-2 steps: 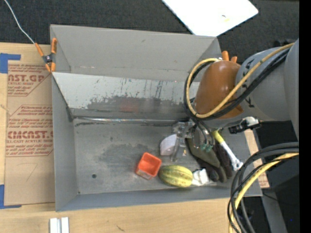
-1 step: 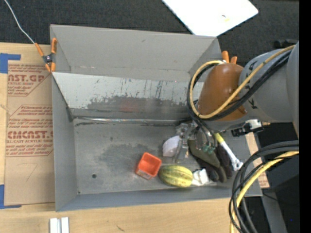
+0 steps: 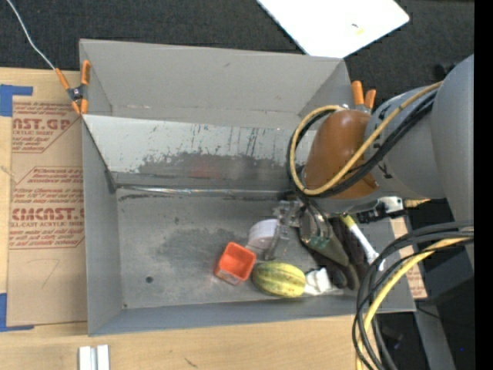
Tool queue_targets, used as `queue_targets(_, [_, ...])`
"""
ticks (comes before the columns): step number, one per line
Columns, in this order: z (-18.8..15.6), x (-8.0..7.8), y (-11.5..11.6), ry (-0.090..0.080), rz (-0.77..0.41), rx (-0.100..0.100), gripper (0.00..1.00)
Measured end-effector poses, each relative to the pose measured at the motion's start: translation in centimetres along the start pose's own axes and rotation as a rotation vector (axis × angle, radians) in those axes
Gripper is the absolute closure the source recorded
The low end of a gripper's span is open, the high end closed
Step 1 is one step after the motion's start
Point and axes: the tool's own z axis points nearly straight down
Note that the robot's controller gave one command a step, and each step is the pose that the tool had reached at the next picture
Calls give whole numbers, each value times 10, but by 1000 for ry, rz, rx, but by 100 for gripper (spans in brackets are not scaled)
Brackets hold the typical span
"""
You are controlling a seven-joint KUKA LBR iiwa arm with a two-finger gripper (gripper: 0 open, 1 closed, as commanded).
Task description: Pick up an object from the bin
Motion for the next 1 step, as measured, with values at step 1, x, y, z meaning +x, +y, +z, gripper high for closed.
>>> queue_targets(1, [0, 0, 0, 0, 0, 0, 100])
